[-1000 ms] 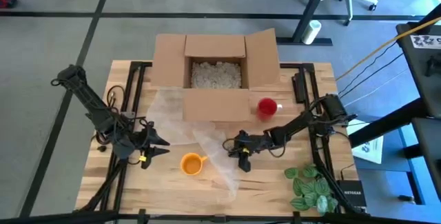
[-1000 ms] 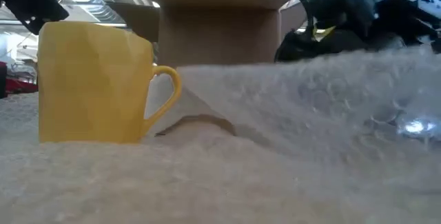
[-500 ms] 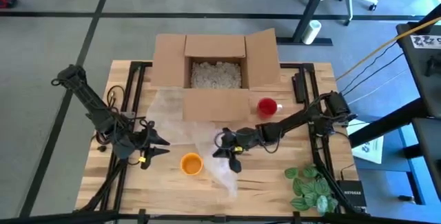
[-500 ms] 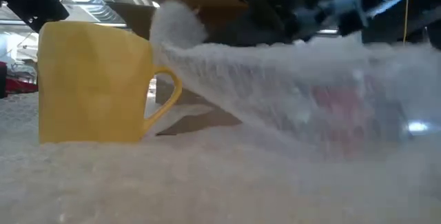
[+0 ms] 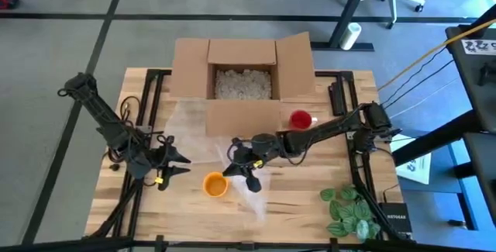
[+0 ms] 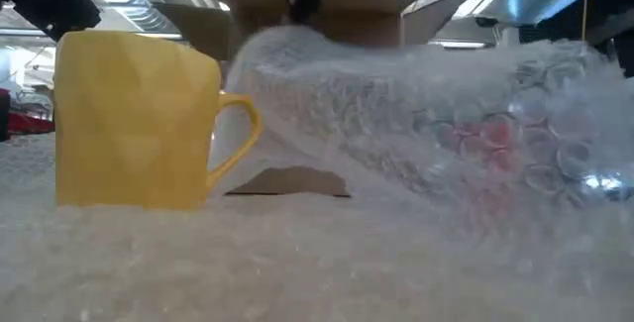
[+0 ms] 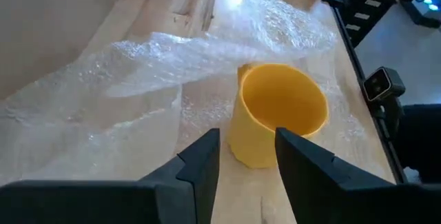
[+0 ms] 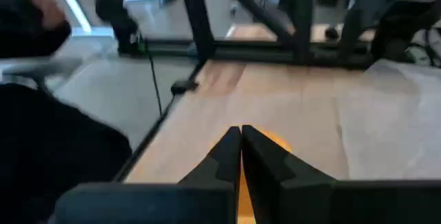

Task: Wrap mug
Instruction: Wrap the yellow mug using the bubble wrap

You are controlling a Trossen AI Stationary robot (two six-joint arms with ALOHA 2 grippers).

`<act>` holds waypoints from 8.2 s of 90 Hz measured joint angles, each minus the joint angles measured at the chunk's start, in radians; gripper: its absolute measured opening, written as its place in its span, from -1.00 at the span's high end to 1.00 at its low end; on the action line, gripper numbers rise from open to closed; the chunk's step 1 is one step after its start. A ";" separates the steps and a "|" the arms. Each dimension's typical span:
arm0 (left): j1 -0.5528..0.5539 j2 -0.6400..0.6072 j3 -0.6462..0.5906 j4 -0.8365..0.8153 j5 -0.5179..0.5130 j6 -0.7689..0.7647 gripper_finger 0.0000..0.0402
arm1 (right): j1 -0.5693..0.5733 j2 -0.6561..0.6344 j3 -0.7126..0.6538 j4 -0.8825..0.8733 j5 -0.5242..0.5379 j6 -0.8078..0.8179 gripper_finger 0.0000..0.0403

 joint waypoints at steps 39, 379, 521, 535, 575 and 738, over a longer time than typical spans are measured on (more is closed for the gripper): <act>-0.071 -0.055 0.000 -0.054 -0.046 -0.053 0.39 | 0.000 -0.077 -0.077 -0.138 0.185 0.041 1.00; -0.145 -0.056 0.000 -0.018 -0.168 -0.073 0.39 | -0.025 0.375 0.459 0.028 -0.248 0.159 0.37; -0.288 0.060 0.000 0.005 -0.224 -0.171 0.39 | 0.084 0.323 0.857 -1.127 0.286 0.513 1.00; -0.318 0.152 0.000 0.039 -0.227 -0.227 0.39 | 0.101 0.323 0.857 -1.179 0.313 0.593 1.00; -0.416 0.337 0.000 0.039 -0.332 -0.443 0.39 | 0.071 0.340 0.857 -1.069 0.262 0.620 1.00; -0.015 0.716 -0.167 0.894 -0.009 0.039 0.61 | 0.042 0.549 0.863 -0.919 0.001 0.607 1.00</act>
